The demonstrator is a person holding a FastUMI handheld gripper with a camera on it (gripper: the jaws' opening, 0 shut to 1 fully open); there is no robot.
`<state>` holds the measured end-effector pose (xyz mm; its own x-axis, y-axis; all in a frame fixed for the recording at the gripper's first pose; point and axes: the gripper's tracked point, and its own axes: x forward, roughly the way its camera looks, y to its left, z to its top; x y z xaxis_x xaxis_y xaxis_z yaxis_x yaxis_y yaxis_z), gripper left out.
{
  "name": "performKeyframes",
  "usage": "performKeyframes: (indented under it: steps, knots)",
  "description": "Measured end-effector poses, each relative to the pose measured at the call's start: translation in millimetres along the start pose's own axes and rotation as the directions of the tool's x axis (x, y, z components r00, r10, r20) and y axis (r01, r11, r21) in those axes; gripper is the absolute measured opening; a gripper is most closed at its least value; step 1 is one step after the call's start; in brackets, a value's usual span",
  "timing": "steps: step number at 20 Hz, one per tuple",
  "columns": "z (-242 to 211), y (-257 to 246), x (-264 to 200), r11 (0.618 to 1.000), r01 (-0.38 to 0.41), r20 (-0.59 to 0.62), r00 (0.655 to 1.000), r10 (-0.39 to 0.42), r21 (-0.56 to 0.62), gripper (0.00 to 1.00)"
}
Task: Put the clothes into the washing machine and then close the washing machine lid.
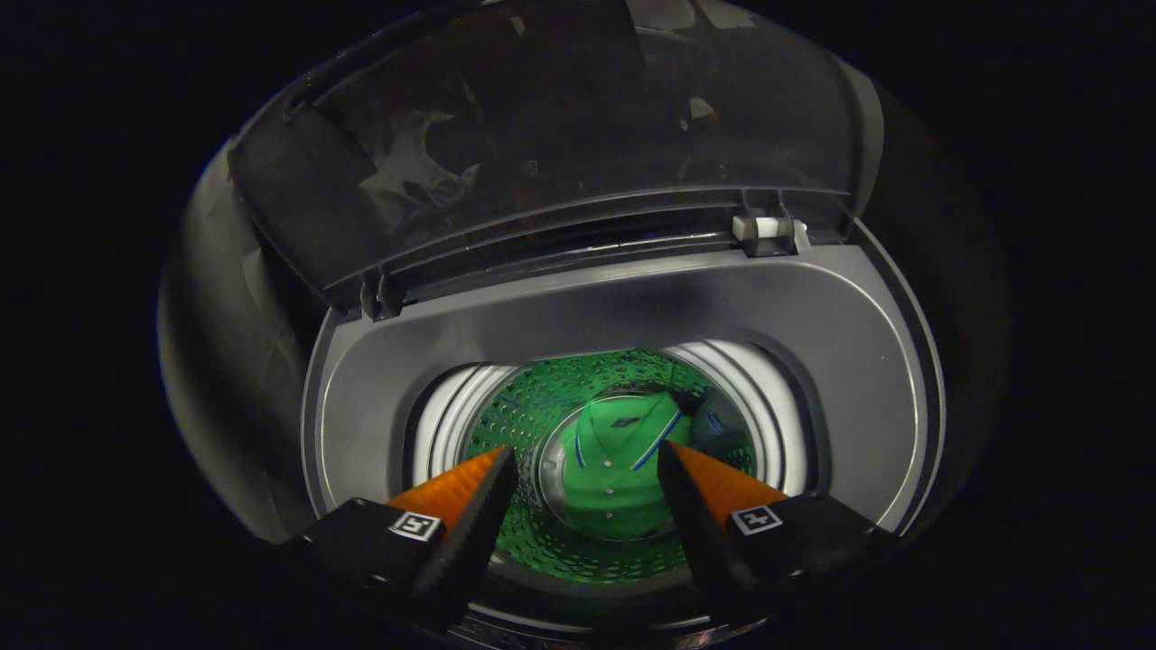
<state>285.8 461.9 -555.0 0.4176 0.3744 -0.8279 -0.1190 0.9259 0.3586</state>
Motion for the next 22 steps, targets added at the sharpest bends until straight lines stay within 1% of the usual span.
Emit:
performKeyframes:
  steps: [2, 5, 8, 10, 13, 17, 21, 22]
  knots:
    - [1.9, -1.0, -6.7, 1.0, 0.005, 0.013, 1.0, -0.004, -0.014, 0.99]
    - [11.6, -1.7, -24.3, 1.0, 0.005, 0.035, 0.999, -0.005, -0.015, 0.99]
    - [38.2, 5.8, -63.4, 0.999, -0.002, 0.116, 0.993, 0.005, -0.033, 0.99]
    - [65.3, 14.3, -95.0, 0.998, -0.008, 0.181, 0.983, 0.018, -0.059, 0.99]
    - [104.2, 28.4, -136.3, 0.997, -0.028, 0.272, 0.961, 0.047, -0.073, 0.99]
    - [161.5, 42.6, -178.1, 0.995, -0.047, 0.386, 0.919, 0.077, -0.087, 0.98]
    - [219.6, 50.0, -216.3, 0.993, -0.046, 0.476, 0.874, 0.094, -0.112, 0.98]
    - [229.2, 49.8, -222.8, 0.993, -0.044, 0.486, 0.869, 0.093, -0.112, 0.98]
